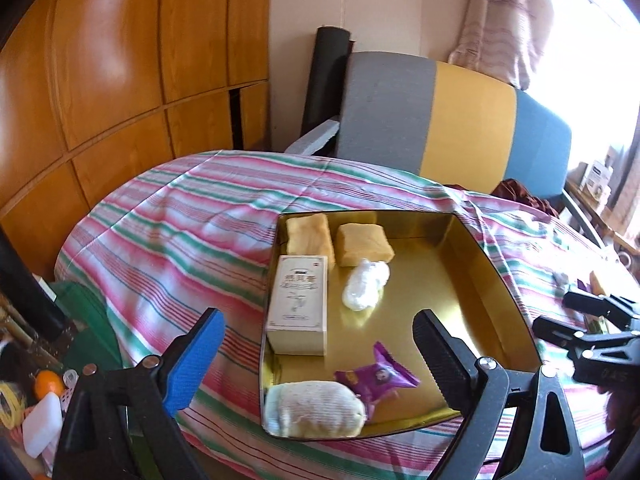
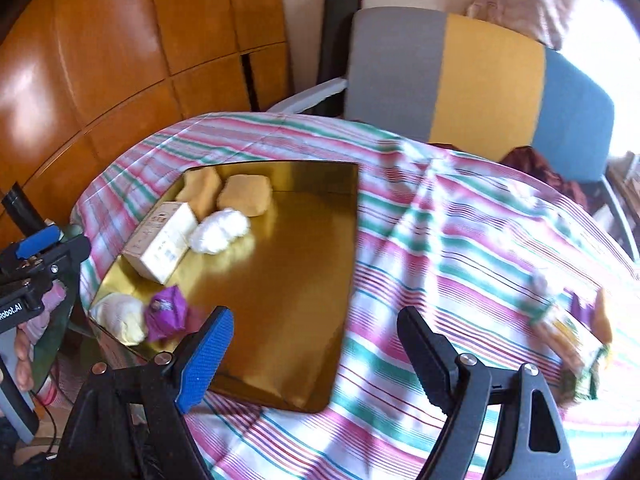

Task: Organize objects
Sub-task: 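Move both tools from the tray back toward the remaining items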

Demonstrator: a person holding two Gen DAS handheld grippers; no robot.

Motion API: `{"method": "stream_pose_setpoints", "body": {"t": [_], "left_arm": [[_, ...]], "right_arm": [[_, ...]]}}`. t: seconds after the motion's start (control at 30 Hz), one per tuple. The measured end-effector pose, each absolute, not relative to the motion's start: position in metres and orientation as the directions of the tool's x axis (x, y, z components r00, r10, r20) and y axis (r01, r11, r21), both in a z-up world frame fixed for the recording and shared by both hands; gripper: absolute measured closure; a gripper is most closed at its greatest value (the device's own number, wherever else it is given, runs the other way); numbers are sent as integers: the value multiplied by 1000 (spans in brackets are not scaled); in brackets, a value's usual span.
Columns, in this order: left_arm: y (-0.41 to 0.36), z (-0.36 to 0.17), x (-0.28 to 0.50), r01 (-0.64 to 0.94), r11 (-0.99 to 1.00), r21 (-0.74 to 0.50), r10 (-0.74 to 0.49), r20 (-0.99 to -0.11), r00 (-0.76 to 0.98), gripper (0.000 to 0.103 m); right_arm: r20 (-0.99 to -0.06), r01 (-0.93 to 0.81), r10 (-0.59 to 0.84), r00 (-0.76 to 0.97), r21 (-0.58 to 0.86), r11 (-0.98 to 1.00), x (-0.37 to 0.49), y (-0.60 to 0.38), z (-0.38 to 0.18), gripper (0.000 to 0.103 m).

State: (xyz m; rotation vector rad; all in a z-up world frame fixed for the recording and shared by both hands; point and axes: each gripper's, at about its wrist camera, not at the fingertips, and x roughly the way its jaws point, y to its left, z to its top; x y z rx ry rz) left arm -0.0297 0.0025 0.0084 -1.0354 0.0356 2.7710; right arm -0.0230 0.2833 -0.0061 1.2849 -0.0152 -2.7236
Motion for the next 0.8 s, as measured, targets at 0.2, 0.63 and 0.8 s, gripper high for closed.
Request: {"method": "stream_pose_setpoints", "body": {"t": [0.2,0.63,0.8], "left_arm": [[27,13,-23,-236,-972,-10,185,-652,-735,7],[95,16,-12,-377,-924,63,245,-657,-713,5],[127,15,-9,-441,-894,79,282,-665,-692,5]], "right_arm": [[-757,10,-38,-653,42,-999,-3,334,-2,18],[-737,-311,233,-635,-32,-950,39,472,-4,17],[-728,-536,358,-585,15,-844,62,533,-14,17]]}}
